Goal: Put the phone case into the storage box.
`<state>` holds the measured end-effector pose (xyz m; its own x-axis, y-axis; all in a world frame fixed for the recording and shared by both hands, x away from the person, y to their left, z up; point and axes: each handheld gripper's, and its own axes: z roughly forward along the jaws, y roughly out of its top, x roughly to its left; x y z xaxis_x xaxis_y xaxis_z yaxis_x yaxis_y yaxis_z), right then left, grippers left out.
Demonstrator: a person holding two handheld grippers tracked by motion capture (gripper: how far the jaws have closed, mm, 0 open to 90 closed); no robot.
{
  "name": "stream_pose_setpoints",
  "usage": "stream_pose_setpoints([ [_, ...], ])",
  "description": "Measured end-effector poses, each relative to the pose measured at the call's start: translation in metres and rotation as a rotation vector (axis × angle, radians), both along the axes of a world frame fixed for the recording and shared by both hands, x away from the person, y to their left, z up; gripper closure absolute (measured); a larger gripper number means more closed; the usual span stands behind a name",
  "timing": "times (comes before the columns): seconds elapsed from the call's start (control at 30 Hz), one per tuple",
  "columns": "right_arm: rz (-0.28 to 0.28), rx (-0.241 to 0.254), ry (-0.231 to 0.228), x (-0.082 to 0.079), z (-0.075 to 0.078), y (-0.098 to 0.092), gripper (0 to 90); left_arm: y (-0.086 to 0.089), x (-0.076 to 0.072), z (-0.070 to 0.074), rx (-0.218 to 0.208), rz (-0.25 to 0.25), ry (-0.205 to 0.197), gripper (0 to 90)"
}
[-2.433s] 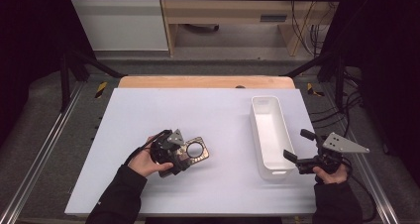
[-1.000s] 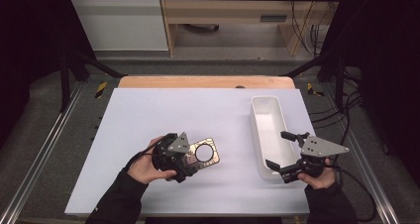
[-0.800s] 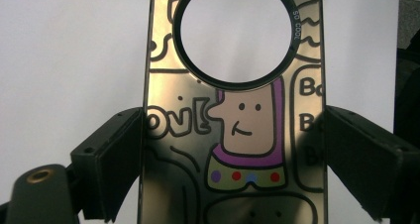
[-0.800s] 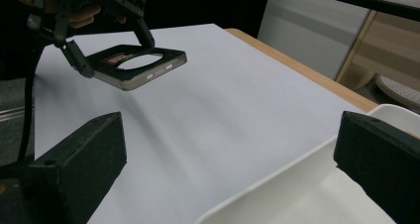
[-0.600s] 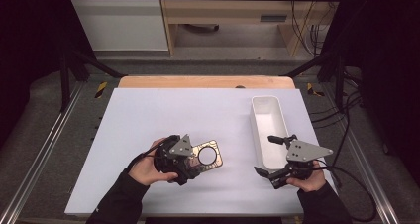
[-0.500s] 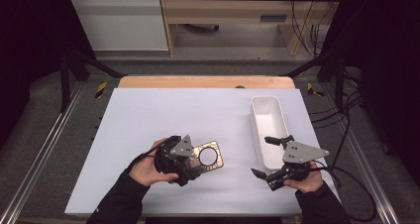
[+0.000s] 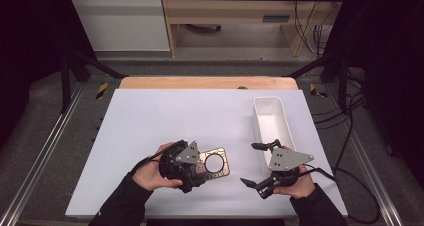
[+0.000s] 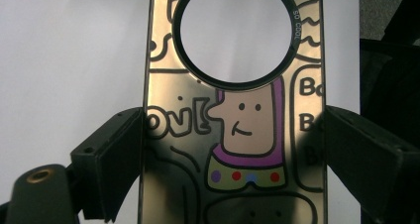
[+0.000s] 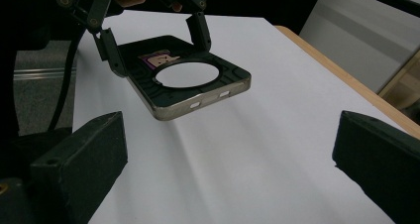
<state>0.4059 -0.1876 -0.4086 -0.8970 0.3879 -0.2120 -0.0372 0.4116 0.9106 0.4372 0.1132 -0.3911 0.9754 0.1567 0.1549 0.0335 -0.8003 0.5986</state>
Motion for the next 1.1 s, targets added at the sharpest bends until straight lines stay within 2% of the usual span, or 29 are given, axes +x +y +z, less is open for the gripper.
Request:
stream_pose_setpoints([
  [0.13,0.020,-0.006,0.001,0.000,0.000,0.003,1.5,-0.003,-0.003,0.001,0.007,-0.013,-0.015,11.5],
  [0.53,0.092,-0.066,0.004,0.000,-0.001,0.017,1.9,-0.008,-0.008,0.001,0.015,-0.040,-0.042,11.5],
  [1.1,0.176,-0.122,0.012,0.003,-0.007,0.037,2.9,-0.014,-0.013,-0.001,0.017,-0.088,-0.036,11.5],
])
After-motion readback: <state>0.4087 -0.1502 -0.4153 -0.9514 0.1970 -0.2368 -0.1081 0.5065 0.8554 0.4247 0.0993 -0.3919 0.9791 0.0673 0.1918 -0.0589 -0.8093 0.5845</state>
